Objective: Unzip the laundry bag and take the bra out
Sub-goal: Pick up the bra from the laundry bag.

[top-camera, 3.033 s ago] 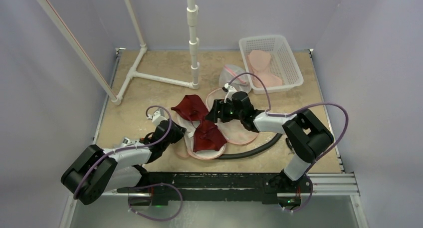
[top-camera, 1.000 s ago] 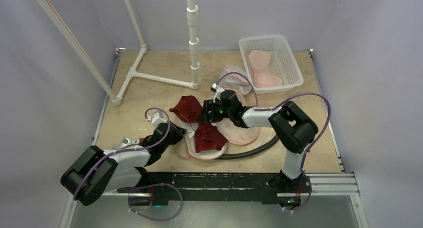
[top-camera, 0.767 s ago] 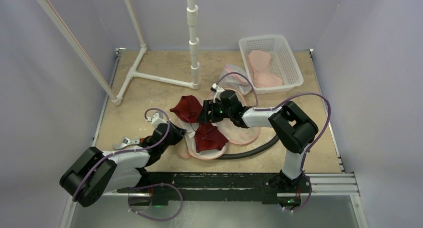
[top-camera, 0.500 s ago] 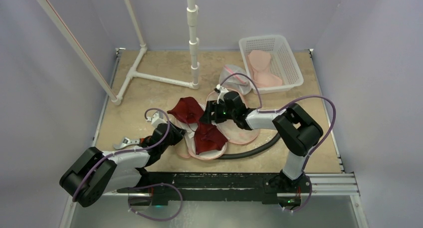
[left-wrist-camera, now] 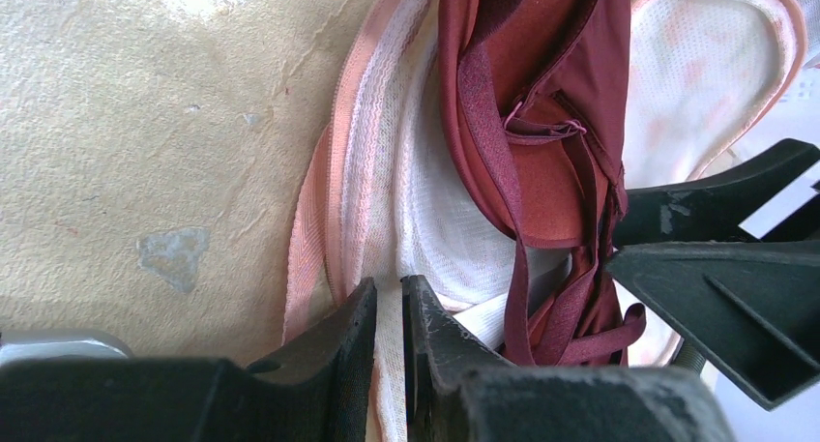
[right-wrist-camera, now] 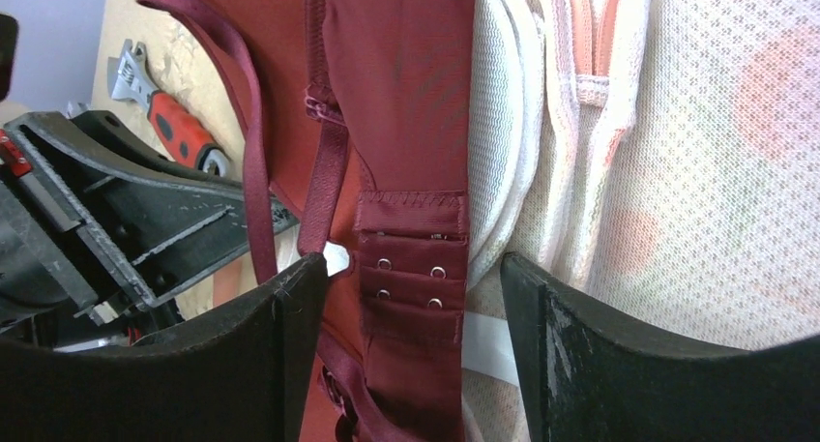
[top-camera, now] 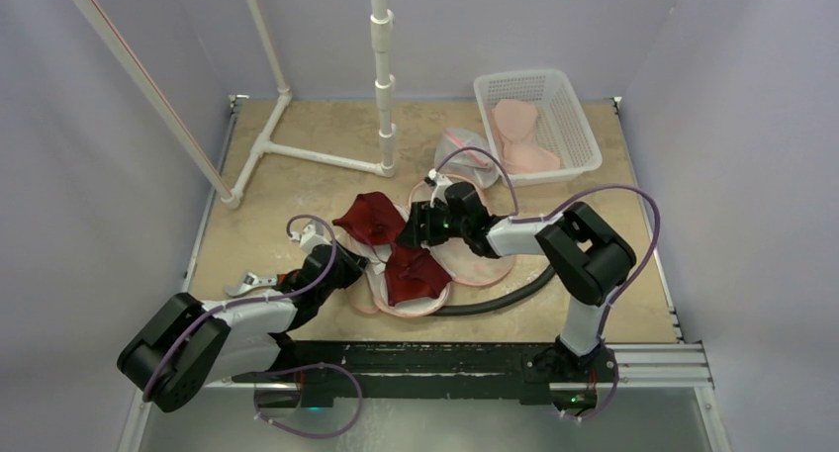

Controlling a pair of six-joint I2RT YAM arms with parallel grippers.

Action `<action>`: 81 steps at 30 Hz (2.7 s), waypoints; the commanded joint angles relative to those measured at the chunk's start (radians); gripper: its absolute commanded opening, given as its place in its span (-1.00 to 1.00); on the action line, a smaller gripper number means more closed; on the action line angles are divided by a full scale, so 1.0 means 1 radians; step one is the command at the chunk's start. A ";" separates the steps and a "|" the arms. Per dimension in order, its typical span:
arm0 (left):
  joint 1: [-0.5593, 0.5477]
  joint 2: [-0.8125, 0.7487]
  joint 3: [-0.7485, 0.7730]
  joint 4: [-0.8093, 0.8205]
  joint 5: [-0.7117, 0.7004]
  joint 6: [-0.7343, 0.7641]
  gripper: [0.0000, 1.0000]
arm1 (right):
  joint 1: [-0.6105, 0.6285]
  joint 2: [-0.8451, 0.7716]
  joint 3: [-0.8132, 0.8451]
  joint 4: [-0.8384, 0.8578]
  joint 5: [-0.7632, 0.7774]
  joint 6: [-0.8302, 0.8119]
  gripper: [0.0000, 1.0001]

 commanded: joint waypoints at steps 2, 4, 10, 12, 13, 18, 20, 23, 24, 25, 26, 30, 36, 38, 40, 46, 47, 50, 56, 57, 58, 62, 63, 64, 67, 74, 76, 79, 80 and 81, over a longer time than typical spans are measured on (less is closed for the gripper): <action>0.004 0.022 -0.028 -0.087 0.014 0.028 -0.69 | 0.001 0.057 0.044 0.065 -0.083 0.023 0.35; 0.004 0.024 -0.028 -0.085 0.015 0.029 -0.69 | 0.003 0.070 0.058 0.054 -0.084 0.025 0.32; 0.005 0.022 -0.026 -0.084 0.017 0.032 -0.69 | 0.005 0.073 0.060 0.057 -0.093 0.030 0.00; 0.004 0.022 -0.026 -0.084 0.016 0.032 -0.69 | 0.004 0.061 0.053 0.063 -0.100 0.033 -0.17; 0.004 0.022 -0.026 -0.084 0.015 0.032 -0.70 | 0.005 0.053 0.049 0.065 -0.104 0.033 -0.26; 0.004 0.018 -0.030 -0.085 0.015 0.032 -0.70 | 0.005 0.004 0.024 0.071 -0.128 0.036 -0.58; 0.004 0.015 -0.033 -0.087 0.013 0.031 -0.70 | 0.004 -0.017 0.015 0.071 -0.139 0.042 -0.64; 0.005 0.009 -0.036 -0.090 0.010 0.031 -0.70 | 0.005 -0.056 0.006 0.064 -0.169 0.050 -0.70; 0.004 0.008 -0.038 -0.091 0.008 0.031 -0.70 | 0.004 -0.070 0.001 0.063 -0.176 0.055 -0.70; 0.004 0.006 -0.039 -0.093 0.007 0.031 -0.70 | 0.004 -0.081 0.000 0.063 -0.185 0.056 -0.71; 0.005 0.005 -0.039 -0.094 0.005 0.032 -0.70 | 0.004 -0.092 0.001 0.061 -0.198 0.058 -0.73; 0.004 -0.002 -0.044 -0.102 0.001 0.032 -0.70 | 0.003 -0.133 0.003 0.056 -0.244 0.077 -0.74; 0.005 -0.030 -0.047 -0.121 -0.002 0.032 -0.70 | -0.007 -0.210 0.001 -0.013 -0.241 0.063 -0.69; 0.004 -0.043 -0.048 -0.129 -0.002 0.032 -0.70 | -0.010 -0.222 0.002 -0.052 -0.219 0.037 -0.61; 0.004 -0.058 -0.048 -0.137 0.001 0.031 -0.70 | -0.011 -0.222 0.006 -0.091 -0.200 0.005 -0.43; 0.004 -0.082 -0.046 -0.153 0.005 0.034 -0.70 | -0.010 -0.192 -0.007 -0.095 -0.187 -0.027 -0.23; 0.005 -0.083 -0.046 -0.154 0.005 0.034 -0.70 | -0.011 -0.186 -0.004 -0.103 -0.173 -0.034 -0.21; 0.004 -0.082 -0.050 -0.154 0.004 0.032 -0.69 | -0.010 -0.160 0.001 -0.112 -0.171 -0.045 -0.14; 0.005 -0.089 -0.057 -0.151 0.005 0.028 -0.69 | -0.011 -0.090 0.023 -0.128 -0.173 -0.069 -0.05; 0.005 -0.089 -0.057 -0.151 0.005 0.028 -0.70 | -0.011 -0.081 0.023 -0.131 -0.172 -0.072 -0.06; 0.004 -0.091 -0.057 -0.151 0.005 0.028 -0.69 | -0.011 -0.071 0.024 -0.132 -0.172 -0.075 -0.06; 0.003 -0.087 -0.057 -0.147 0.005 0.029 -0.69 | -0.010 -0.050 0.015 -0.122 -0.182 -0.073 -0.13; 0.005 -0.087 -0.057 -0.147 0.005 0.029 -0.69 | -0.011 -0.049 0.010 -0.114 -0.188 -0.066 -0.17; 0.004 -0.086 -0.057 -0.145 0.006 0.029 -0.69 | -0.011 -0.047 0.008 -0.106 -0.198 -0.062 -0.20; 0.005 -0.082 -0.058 -0.141 0.007 0.028 -0.69 | -0.011 -0.038 0.012 -0.091 -0.222 -0.055 -0.33; 0.005 -0.084 -0.060 -0.141 0.010 0.026 -0.70 | -0.011 -0.044 0.005 -0.069 -0.272 -0.031 -0.73; 0.005 -0.088 -0.060 -0.144 0.010 0.025 -0.70 | -0.012 -0.053 0.002 -0.066 -0.289 -0.022 -0.85; 0.004 -0.098 -0.058 -0.150 0.013 0.024 -0.69 | -0.013 -0.080 -0.002 -0.064 -0.316 -0.010 -1.00; 0.005 -0.103 -0.057 -0.155 0.012 0.023 -0.70 | -0.016 -0.095 -0.005 -0.064 -0.323 -0.005 -1.00; 0.005 -0.110 -0.057 -0.161 0.012 0.023 -0.70 | -0.017 -0.113 -0.007 -0.065 -0.329 -0.001 -1.00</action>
